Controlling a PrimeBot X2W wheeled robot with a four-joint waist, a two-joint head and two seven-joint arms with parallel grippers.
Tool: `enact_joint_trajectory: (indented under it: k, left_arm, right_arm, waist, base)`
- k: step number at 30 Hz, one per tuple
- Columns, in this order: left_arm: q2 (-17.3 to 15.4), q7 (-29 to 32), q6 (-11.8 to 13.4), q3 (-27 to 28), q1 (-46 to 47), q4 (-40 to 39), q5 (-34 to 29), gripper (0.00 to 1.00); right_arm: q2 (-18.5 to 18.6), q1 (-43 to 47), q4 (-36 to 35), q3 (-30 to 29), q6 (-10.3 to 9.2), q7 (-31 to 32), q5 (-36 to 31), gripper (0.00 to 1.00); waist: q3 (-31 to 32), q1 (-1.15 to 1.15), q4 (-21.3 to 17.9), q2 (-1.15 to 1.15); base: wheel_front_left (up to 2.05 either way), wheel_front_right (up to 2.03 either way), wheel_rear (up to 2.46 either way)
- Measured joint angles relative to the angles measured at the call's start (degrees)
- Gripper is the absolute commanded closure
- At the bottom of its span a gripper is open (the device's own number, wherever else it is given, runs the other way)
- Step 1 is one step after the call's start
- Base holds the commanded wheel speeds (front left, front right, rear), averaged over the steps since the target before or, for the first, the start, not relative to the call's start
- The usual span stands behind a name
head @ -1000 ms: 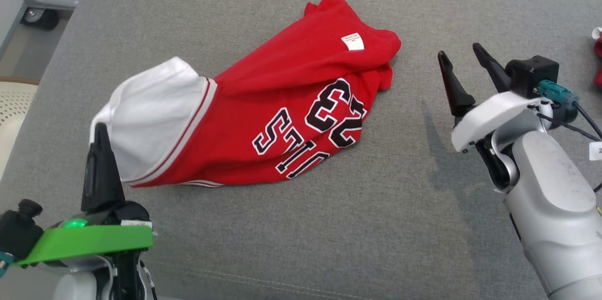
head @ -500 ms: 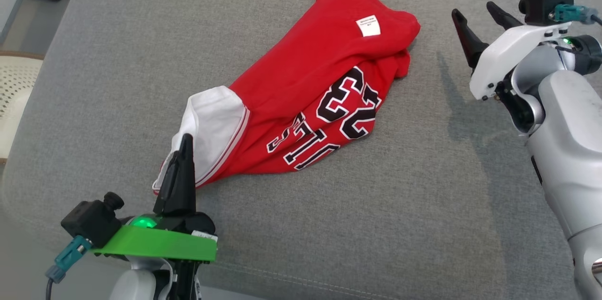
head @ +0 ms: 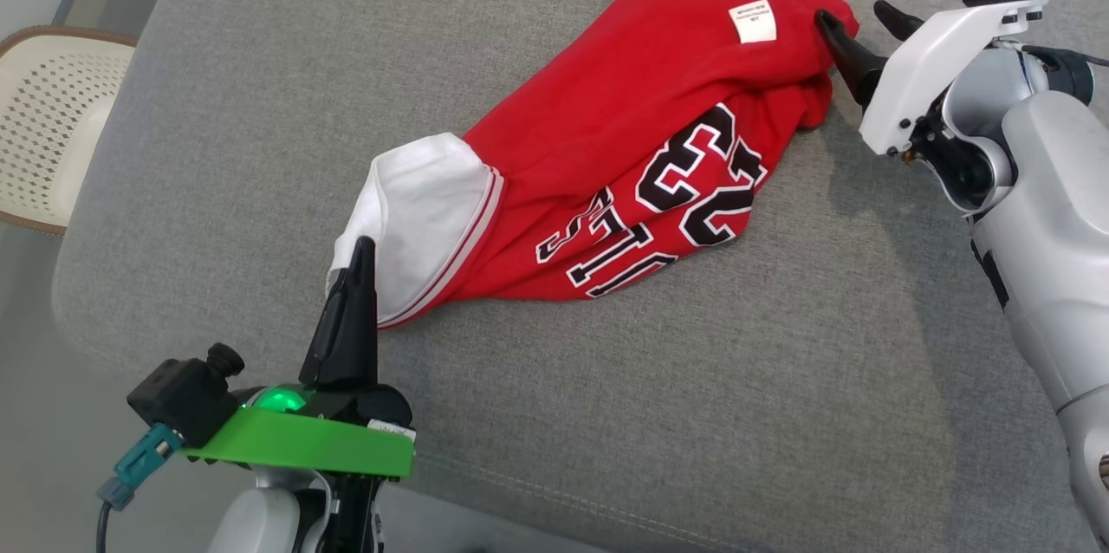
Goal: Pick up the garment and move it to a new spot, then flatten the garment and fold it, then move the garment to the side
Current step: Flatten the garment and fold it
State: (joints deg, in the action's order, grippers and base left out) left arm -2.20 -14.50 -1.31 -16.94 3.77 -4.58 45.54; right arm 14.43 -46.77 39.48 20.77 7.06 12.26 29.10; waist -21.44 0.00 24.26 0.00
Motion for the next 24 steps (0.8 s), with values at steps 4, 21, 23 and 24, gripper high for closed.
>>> enact_joint_trajectory:
  k: [4, 21, 23, 24]
  left_arm:
    - [0.0, 0.0, 0.0, -0.6, 0.1, 0.0, 0.1, 1.00]
    - [0.0, 0.0, 0.4, 0.5, 1.0, 0.1, 0.2, 1.00]
    - [0.0, 0.0, 0.4, 0.9, 1.0, 0.0, 0.2, 1.00]
    - [0.1, 0.0, 0.4, 1.2, 1.1, 0.0, 0.1, 1.00]
  right_arm:
    - [0.8, -1.0, 0.8, 0.2, 0.00, 1.6, 3.0, 0.00]
    - [3.3, -2.3, -1.2, 6.8, 0.00, 4.5, 12.5, 1.00]
    - [3.6, -2.4, -2.3, 7.8, 0.00, 3.6, 12.9, 1.00]
    - [3.7, -2.4, -2.8, 8.2, 0.00, 3.0, 13.0, 1.00]
  waist:
    - [-0.8, 0.00, 0.8, 0.00]
    - [-2.6, 0.00, 1.0, 0.00]
    - [-2.6, 0.00, 0.5, 0.00]
    - [-2.7, 0.00, 0.2, 0.00]
  base:
    - [0.00, 0.00, 0.00]
    - [0.00, 0.00, 0.00]
    - [0.00, 0.00, 0.00]
    - [0.00, 0.00, 0.00]
